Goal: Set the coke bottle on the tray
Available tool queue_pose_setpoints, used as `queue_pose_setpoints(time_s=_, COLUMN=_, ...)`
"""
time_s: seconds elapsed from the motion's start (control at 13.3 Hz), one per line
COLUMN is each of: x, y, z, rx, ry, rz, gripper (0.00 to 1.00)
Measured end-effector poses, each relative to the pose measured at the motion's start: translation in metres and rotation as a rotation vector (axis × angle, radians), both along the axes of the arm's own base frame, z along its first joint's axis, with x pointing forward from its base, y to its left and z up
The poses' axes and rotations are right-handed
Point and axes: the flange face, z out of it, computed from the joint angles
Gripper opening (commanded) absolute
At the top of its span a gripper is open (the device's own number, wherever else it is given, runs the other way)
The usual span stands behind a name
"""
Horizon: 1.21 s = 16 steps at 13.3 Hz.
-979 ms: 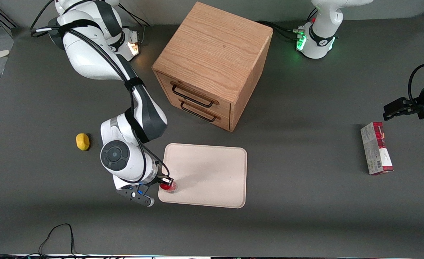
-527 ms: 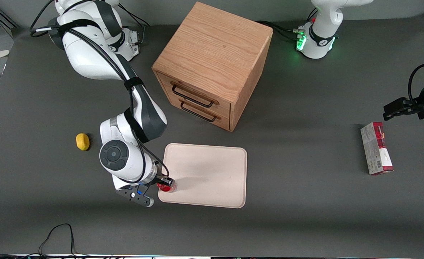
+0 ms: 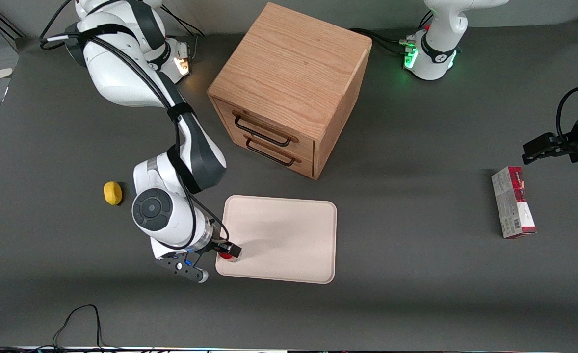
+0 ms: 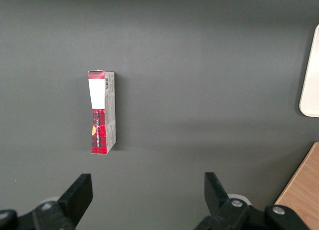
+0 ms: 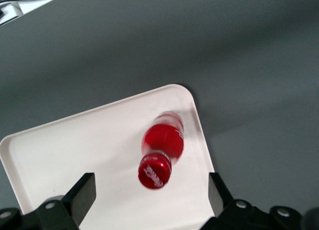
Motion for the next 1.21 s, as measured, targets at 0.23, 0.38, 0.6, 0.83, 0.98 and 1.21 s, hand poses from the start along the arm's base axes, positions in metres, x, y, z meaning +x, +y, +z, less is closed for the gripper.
queue_pose_setpoints(time_s=0.23, x=-0.019, y=-0.019, z=0.043, rx=-0.043, ry=0.113, rz=0.14, gripper=1.0)
queue_pose_setpoints(time_s=0.38, x=-0.033, y=-0.051, z=0.084, rx=-0.049, ry=0.164, rz=0.242, gripper=1.0)
queue_pose_setpoints(time_s=0.6, x=-0.068, y=-0.124, z=0.139, rx=-0.029, ry=0.182, rz=0.354, gripper=1.0)
queue_pose_setpoints(time_s=0.83, x=-0.132, y=-0.182, z=0.177, rx=-0.003, ry=0.129, rz=0.389, gripper=1.0)
queue_pose_setpoints(time_s=0.98, x=-0.174, y=-0.2, z=0.191, rx=0.016, ry=0.106, rz=0.396, gripper=1.0)
queue_pose_setpoints(time_s=1.21, x=-0.195, y=-0.218, z=0.202, rx=0.027, ry=0.095, rz=0.418, gripper=1.0)
